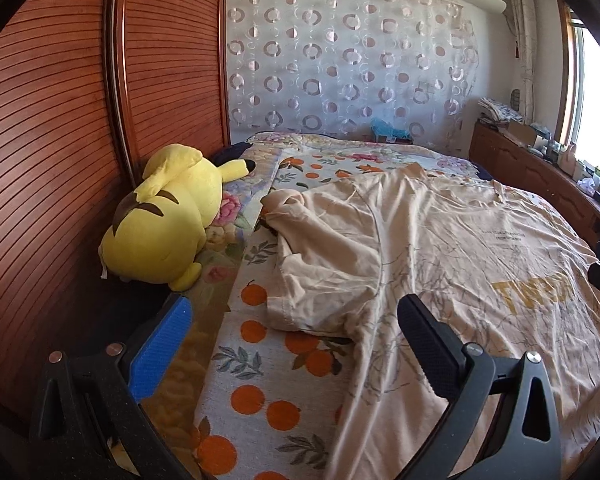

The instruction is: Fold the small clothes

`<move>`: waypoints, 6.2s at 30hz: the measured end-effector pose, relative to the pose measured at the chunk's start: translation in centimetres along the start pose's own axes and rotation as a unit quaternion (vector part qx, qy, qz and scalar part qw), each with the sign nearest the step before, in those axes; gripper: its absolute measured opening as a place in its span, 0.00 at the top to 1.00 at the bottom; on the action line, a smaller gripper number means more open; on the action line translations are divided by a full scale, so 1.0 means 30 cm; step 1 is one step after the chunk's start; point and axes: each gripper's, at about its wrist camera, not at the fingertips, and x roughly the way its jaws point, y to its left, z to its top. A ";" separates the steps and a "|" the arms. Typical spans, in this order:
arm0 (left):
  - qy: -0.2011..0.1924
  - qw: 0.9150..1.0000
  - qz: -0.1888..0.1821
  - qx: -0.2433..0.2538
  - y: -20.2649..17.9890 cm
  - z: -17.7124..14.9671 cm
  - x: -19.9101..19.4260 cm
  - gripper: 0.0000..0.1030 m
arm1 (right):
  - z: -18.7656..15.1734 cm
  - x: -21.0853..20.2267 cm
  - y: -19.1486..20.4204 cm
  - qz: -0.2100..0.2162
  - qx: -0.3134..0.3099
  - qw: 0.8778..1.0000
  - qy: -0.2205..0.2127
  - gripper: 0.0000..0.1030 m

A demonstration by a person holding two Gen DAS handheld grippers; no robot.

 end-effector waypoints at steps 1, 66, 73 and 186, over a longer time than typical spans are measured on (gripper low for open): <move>0.007 1.000 -0.005 -0.004 0.017 0.001 0.018 0.07 | 0.002 0.014 0.004 0.006 -0.003 1.000 0.005 0.01; 0.077 0.994 -0.080 0.015 0.091 -0.068 0.019 0.25 | 0.222 0.292 0.246 0.203 -0.096 0.967 0.123 0.23; 0.067 0.996 -0.060 0.010 0.131 -0.080 -0.004 0.25 | 0.278 0.460 0.458 0.245 -0.147 0.946 0.155 0.57; 0.127 0.948 -0.191 0.219 -0.897 0.006 0.268 0.19 | -0.152 -0.350 -0.797 -0.107 0.149 0.972 0.144 0.50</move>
